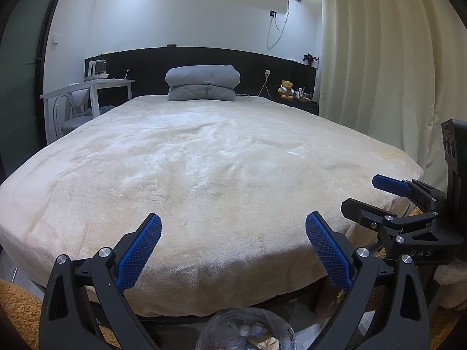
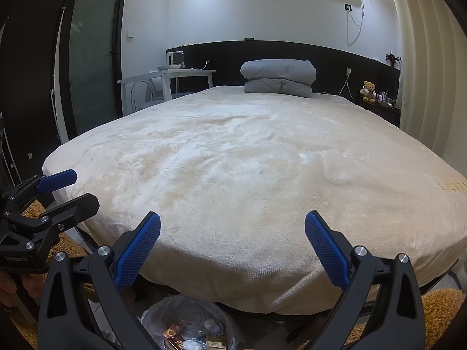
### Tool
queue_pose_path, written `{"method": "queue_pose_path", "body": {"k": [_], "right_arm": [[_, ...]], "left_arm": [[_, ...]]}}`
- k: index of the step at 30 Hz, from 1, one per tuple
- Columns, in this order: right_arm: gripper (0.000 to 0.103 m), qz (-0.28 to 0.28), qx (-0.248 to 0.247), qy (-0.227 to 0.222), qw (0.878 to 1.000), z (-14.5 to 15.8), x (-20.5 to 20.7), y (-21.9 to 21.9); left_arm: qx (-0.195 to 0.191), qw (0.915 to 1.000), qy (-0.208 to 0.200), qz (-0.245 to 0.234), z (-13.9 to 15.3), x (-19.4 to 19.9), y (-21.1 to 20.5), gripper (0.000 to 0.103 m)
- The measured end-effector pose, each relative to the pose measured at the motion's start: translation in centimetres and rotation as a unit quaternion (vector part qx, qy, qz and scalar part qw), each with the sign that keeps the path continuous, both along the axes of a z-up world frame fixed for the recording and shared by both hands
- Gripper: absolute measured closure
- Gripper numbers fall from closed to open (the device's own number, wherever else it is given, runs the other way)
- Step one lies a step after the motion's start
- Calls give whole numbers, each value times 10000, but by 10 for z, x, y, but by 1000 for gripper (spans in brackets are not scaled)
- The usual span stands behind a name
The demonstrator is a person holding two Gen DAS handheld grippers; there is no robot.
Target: Collect trash
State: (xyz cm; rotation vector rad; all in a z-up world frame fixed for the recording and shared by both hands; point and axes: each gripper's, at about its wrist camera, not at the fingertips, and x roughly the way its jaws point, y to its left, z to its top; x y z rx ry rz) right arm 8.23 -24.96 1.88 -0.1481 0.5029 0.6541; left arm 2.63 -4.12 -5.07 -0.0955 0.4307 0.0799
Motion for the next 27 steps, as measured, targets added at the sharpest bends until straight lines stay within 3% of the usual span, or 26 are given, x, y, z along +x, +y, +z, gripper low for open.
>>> {"method": "queue_pose_path", "body": {"k": [27], "right_arm": [[5,-6,-27,11,10000,0,0,-1]], "left_arm": [[4,10000,-19,21,1,1,0,6]]}}
